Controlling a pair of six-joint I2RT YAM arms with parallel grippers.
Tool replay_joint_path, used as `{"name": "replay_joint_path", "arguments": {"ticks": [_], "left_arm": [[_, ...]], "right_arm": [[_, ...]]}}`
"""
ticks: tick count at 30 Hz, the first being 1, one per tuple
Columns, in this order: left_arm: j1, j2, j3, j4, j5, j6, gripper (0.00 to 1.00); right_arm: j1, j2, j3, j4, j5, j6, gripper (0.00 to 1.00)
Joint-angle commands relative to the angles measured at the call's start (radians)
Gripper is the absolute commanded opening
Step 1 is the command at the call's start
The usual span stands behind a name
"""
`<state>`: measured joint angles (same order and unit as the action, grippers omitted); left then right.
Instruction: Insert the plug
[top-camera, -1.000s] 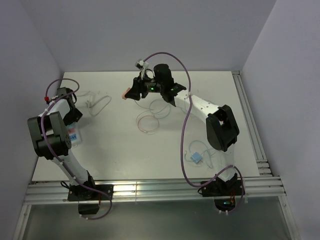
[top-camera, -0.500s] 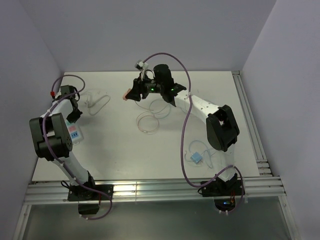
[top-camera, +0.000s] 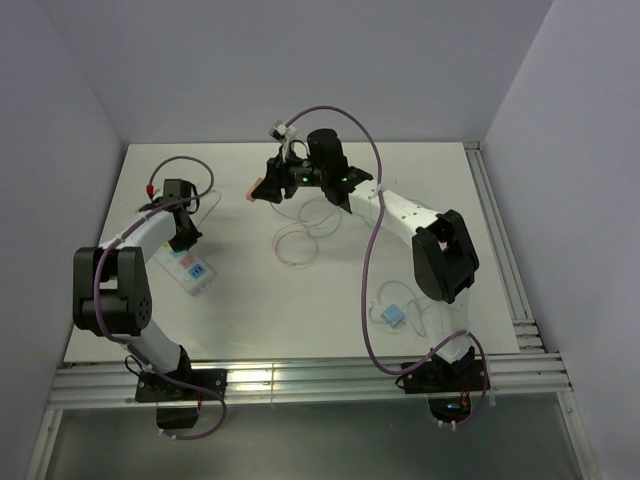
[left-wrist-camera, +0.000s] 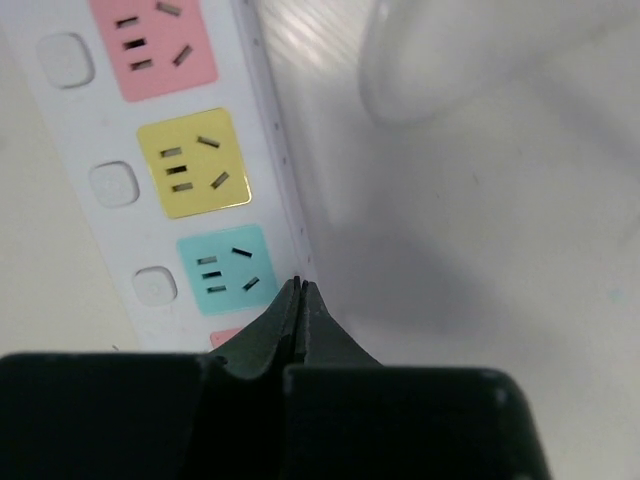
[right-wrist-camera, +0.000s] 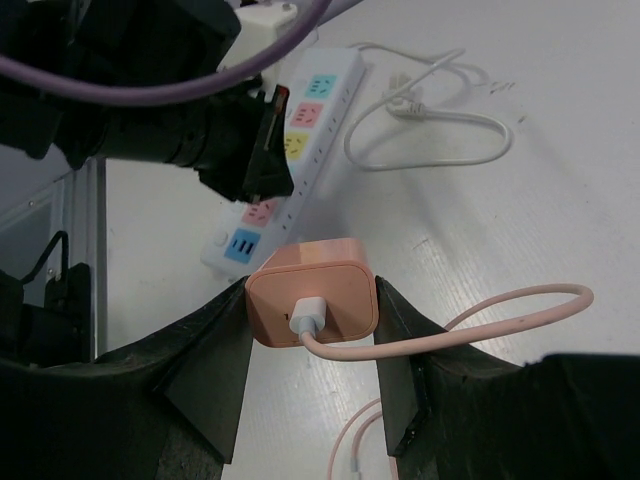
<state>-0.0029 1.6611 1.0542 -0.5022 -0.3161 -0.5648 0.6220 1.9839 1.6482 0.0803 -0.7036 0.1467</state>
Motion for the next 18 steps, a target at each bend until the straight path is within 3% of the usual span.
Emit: {"name": "replay_joint_path", "arguments": {"ticks": [1,5,7,8,9,14,18], "left_arm": [[-0.063,-0.081,-0.072,-0.079,0.095,-0.064,0.0],[-0.085,-0.222,-0.094,-0.114,0.101,-0.095,0.02],[-0.085,-0.306,-0.085,-0.142,0.066,-0.107,0.21],[-0.083,-0.325,-0.074,-0.157,0.049,-0.109,0.36],[-0.08,-0.337,-0.06,-0.174,0.014,-0.122,0.42],[0.026,-0.337,-0.002,-0.24,0.051,-0.145,0.43],[0.24,-0.35,-0.055,-0.2,0.08,-0.185,0.32]], "right_arm": [[-0.008,-0.083,-0.007,0.013,-0.019,-0.03,0.0],[-0.013,-0.076,0.005,-0.002,-0.033,-0.032,0.0],[-0.013,-0.06,0.021,-0.008,-0.046,-0.022,0.0],[-0.013,-0.048,0.025,-0.007,-0.05,-0.015,0.0],[-0.013,-0.045,0.033,-0.005,-0.056,0.002,0.0],[-0.005,-0.011,0.058,0.009,-0.071,0.053,0.0],[0.016,0.038,0.142,-0.034,-0.063,0.033,0.0]]}}
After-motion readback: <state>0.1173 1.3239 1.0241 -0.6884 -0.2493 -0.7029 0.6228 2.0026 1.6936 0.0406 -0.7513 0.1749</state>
